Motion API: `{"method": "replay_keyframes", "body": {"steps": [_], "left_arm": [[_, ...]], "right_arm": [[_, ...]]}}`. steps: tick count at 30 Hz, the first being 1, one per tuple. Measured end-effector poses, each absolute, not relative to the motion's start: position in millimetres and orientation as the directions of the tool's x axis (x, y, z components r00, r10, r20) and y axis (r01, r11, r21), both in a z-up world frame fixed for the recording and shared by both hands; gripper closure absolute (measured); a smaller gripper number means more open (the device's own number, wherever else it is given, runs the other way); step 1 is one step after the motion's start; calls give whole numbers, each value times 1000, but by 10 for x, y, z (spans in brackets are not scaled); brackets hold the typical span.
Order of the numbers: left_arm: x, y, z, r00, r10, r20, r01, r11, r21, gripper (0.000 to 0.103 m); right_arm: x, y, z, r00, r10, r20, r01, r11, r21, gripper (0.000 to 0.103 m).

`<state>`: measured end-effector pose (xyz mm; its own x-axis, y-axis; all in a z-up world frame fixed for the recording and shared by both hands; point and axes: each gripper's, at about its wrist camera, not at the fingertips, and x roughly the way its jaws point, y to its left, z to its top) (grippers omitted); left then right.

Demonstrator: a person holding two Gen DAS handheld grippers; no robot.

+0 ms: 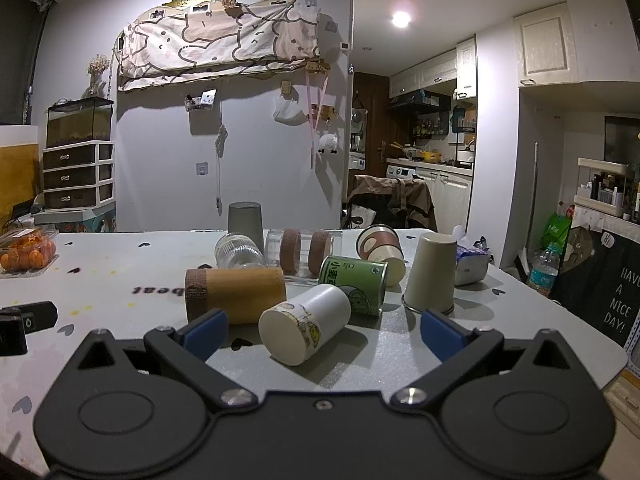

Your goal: Flip cup upright

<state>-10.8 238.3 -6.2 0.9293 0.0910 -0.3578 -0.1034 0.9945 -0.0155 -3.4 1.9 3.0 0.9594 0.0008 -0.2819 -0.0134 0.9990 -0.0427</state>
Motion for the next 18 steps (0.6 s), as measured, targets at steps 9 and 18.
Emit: {"method": "replay_keyframes", "body": {"steps": [9,18], "left_arm": [[-142,2399,-75,931,74,-356,-87,996,-21,0],[-174,2467,-86,932,56,-357,-78,996,-48,0]], "right_arm": [[60,6,34,960,7,-280,-15,1000,-27,0],[799,-101,17,942,15,-335,13,997,80,0]]}}
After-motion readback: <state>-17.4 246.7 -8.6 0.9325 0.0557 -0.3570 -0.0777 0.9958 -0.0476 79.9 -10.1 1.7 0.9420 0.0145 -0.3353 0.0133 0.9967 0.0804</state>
